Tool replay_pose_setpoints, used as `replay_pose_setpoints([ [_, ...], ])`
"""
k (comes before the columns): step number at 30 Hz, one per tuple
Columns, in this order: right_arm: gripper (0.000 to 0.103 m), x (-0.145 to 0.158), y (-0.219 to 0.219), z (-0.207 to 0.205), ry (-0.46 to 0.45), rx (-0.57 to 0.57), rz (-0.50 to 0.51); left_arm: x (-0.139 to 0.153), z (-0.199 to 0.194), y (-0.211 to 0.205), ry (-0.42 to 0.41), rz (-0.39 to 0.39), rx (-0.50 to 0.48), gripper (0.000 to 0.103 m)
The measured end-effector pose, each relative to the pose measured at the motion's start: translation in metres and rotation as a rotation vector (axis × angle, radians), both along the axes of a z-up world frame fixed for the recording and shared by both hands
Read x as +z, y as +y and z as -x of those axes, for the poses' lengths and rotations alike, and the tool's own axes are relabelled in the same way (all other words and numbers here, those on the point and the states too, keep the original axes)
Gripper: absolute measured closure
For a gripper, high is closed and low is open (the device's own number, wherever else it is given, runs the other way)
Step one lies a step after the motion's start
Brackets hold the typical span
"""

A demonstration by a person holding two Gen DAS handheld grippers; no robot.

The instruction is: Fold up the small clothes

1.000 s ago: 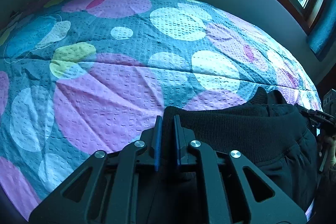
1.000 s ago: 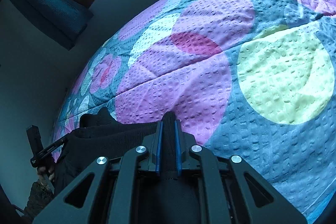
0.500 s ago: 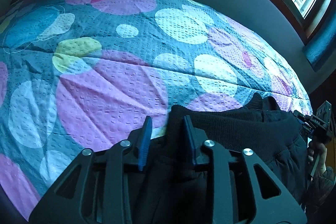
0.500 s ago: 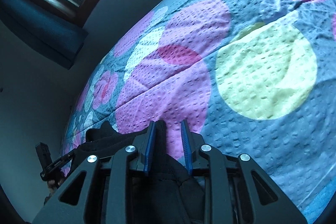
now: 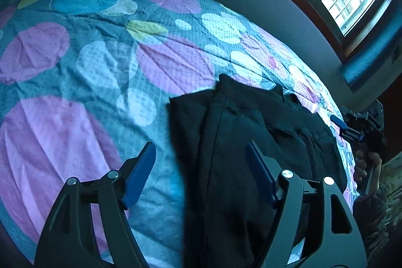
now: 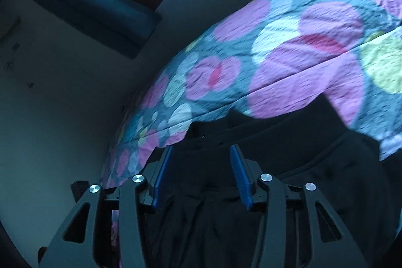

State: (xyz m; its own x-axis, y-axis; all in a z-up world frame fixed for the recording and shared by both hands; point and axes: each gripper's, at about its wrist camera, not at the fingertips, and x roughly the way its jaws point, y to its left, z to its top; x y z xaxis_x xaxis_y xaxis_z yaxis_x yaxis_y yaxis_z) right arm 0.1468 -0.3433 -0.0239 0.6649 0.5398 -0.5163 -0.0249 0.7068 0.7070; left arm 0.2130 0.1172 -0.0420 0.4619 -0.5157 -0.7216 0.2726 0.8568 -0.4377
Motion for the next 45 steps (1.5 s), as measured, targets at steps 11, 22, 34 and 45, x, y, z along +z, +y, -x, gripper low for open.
replay_pose_setpoints([
  [11,0.053,-0.061,0.072,-0.054,0.212,0.047,0.086,-0.031,-0.006,0.004,0.149,0.205,-0.062,0.026],
  [22,0.049,-0.040,0.069,-0.020,0.167,0.029,0.071,-0.037,-0.034,-0.017,0.182,0.271,-0.086,0.022],
  [34,0.045,-0.026,0.072,0.079,0.069,0.048,-0.014,-0.036,-0.042,-0.032,0.157,0.151,-0.086,0.035],
  [45,0.032,-0.060,0.121,0.121,0.087,0.089,0.155,-0.033,-0.035,-0.048,0.092,-0.036,-0.095,0.059],
])
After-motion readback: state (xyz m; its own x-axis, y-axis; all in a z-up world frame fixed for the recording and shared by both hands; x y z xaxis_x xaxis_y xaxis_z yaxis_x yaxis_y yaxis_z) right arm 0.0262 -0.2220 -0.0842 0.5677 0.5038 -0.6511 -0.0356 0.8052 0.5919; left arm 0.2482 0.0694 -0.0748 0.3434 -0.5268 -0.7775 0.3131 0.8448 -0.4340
